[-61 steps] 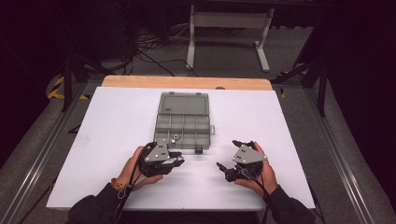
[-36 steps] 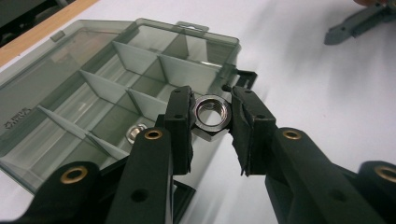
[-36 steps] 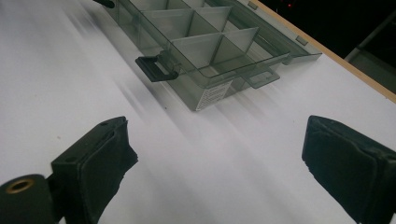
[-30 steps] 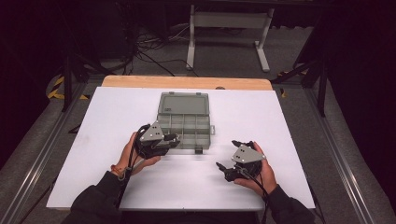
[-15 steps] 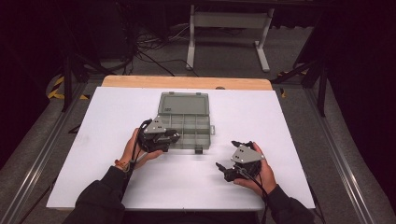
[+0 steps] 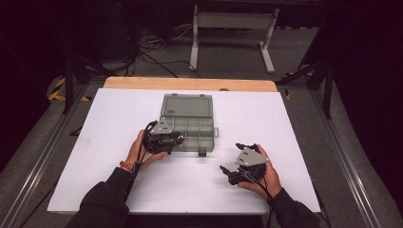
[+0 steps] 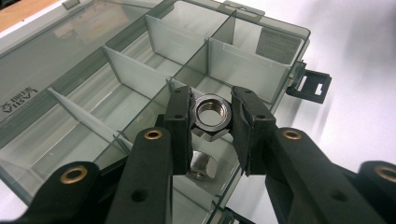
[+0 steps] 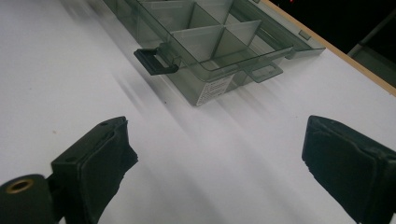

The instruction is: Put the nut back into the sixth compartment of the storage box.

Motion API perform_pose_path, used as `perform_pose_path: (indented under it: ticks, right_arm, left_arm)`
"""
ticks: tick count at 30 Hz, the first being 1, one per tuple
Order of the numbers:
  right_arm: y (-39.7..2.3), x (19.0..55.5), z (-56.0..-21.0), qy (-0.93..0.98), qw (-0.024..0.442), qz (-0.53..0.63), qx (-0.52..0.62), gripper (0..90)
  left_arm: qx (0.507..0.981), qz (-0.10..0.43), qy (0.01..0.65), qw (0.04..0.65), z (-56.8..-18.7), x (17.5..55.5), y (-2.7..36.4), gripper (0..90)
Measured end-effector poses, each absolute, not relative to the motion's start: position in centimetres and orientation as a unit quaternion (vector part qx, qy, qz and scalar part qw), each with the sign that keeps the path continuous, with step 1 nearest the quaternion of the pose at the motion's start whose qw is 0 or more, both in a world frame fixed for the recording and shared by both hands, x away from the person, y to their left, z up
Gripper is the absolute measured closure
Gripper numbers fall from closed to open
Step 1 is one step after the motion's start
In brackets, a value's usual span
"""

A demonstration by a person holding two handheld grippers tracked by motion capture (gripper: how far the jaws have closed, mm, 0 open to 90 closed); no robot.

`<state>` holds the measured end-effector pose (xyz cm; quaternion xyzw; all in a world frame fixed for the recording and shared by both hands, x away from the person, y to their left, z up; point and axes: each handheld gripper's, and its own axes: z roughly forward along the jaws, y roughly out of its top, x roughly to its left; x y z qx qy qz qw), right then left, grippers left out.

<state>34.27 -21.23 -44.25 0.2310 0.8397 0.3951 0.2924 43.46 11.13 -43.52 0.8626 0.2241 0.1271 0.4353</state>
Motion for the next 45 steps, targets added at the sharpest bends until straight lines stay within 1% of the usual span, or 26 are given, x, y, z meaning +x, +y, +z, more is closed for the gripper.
perform_pose_path:
  ticks: [18, 29, 36, 45]
  right_arm:
    - [-21.3, 34.3, -44.2, 0.84, 0.293, 0.395, 0.23, 8.3]
    - [-21.3, 34.3, -44.2, 0.84, 0.293, 0.395, 0.23, 8.3]
    - [-21.3, 34.2, -44.2, 0.84, 0.294, 0.395, 0.23, 8.4]
    - [-21.5, 34.3, -44.0, 0.836, 0.296, 0.399, 0.235, 8.2]
  left_arm:
    - [0.864, 0.118, 0.233, 0.43, -44.1, 43.7, 10.9, 69.8]
    - [0.859, 0.113, 0.235, 0.442, -44.1, 43.7, 11.0, 68.7]
    - [0.854, 0.119, 0.233, 0.45, -43.6, 43.4, 11.4, 66.9]
    - [0.845, 0.146, 0.218, 0.466, -42.6, 42.2, 12.4, 64.3]
